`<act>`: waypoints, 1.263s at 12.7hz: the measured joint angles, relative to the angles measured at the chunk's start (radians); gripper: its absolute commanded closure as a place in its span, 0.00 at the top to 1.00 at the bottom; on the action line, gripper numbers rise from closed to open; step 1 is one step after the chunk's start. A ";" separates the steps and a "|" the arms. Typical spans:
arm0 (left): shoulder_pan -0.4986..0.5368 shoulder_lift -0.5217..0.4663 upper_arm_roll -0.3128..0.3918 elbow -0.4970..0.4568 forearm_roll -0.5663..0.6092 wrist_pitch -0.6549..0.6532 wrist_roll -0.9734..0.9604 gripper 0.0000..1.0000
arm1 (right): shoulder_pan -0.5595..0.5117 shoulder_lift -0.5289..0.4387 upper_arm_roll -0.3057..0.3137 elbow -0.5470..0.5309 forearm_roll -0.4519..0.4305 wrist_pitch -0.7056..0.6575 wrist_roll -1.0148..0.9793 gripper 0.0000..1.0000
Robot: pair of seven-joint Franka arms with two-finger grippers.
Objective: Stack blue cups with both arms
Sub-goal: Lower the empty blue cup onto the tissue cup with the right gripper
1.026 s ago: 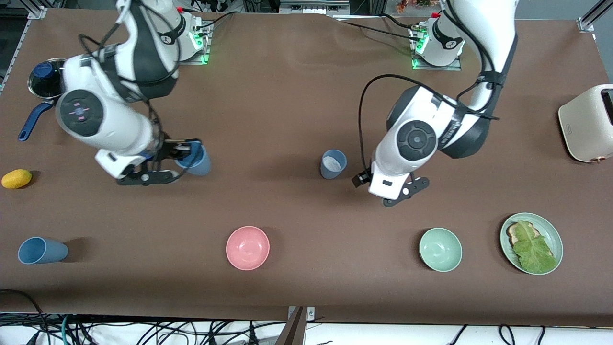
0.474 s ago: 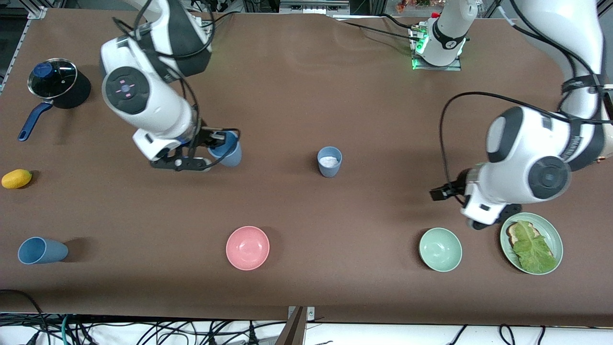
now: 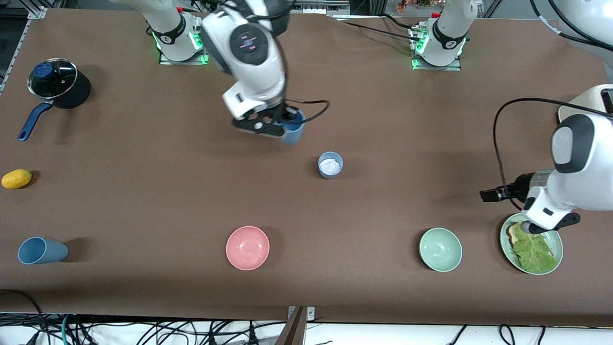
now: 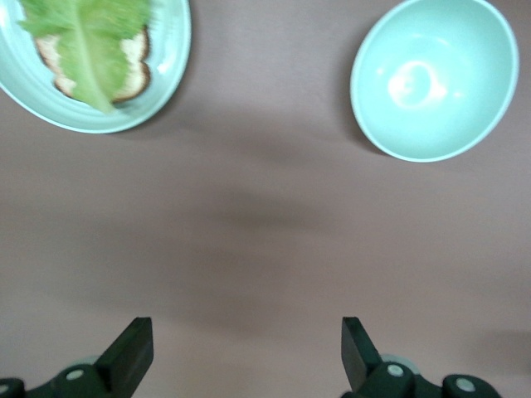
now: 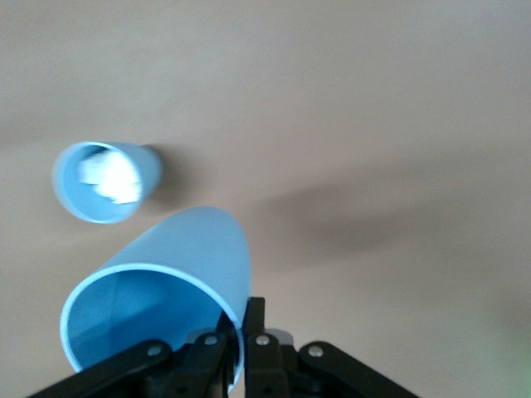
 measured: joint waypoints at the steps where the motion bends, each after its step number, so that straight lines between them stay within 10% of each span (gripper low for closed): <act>1: 0.014 0.000 0.000 0.000 0.000 0.000 0.012 1.00 | 0.035 0.040 0.000 0.040 0.000 0.010 0.067 0.00; 6: 0.020 0.000 -0.008 0.000 0.000 0.000 0.018 1.00 | 0.078 0.202 -0.007 0.199 -0.001 0.087 0.209 0.00; 16: 0.032 -0.075 -0.015 0.000 0.000 -0.028 0.121 1.00 | 0.068 0.236 -0.023 0.206 -0.001 0.133 0.216 0.00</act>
